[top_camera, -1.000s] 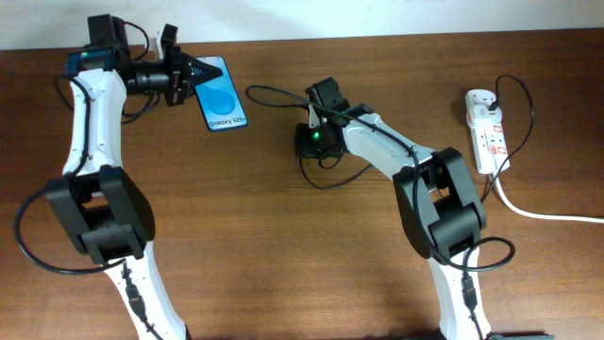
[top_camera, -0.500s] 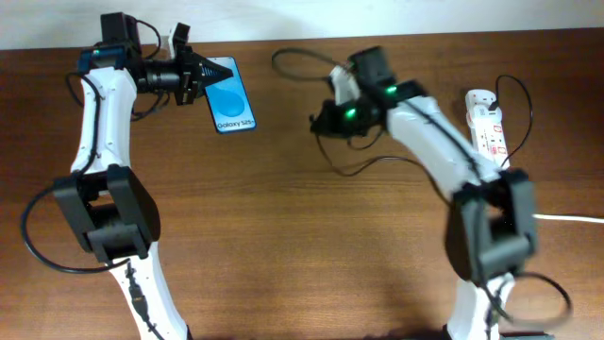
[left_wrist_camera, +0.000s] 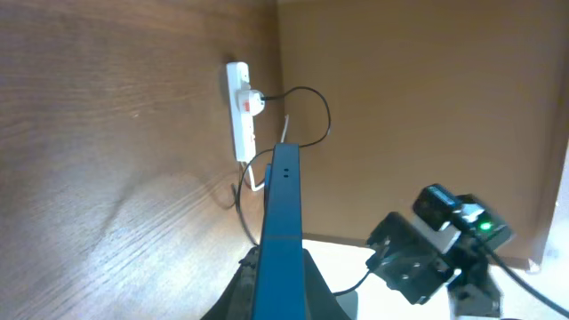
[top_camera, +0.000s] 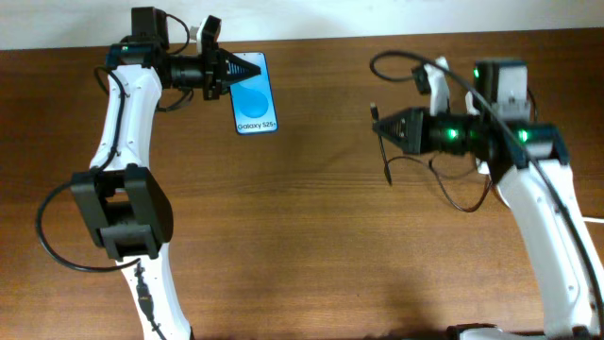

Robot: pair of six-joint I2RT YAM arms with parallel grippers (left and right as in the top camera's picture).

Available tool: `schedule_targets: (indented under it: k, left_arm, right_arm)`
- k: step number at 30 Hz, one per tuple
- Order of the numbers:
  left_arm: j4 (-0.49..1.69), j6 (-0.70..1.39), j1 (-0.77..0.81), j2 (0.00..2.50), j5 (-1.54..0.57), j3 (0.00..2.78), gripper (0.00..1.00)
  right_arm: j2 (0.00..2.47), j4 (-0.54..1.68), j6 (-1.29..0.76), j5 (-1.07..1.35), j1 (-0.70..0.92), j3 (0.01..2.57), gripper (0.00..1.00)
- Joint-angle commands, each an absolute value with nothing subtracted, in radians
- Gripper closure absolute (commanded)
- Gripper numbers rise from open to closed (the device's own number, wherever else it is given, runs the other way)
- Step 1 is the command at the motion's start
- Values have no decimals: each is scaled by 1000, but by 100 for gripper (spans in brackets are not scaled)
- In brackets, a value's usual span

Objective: Plug charger to phone and switch on socket
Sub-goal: 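Lift the USB-C plug with the right gripper up to the phone's bottom port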

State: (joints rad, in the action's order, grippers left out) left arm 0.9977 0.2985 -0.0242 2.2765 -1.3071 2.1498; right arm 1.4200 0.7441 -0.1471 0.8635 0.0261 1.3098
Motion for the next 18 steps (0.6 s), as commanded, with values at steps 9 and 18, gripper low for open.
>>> schedule_targets:
  k: [9, 18]
  left_arm:
    - [996, 303, 59, 2270, -1377, 2160, 100]
    - [845, 512, 83, 2270, -1377, 2160, 100]
  right_arm:
    - [1308, 293, -620, 877, 210, 922, 96]
    - [1375, -87, -926, 770, 399, 867, 96]
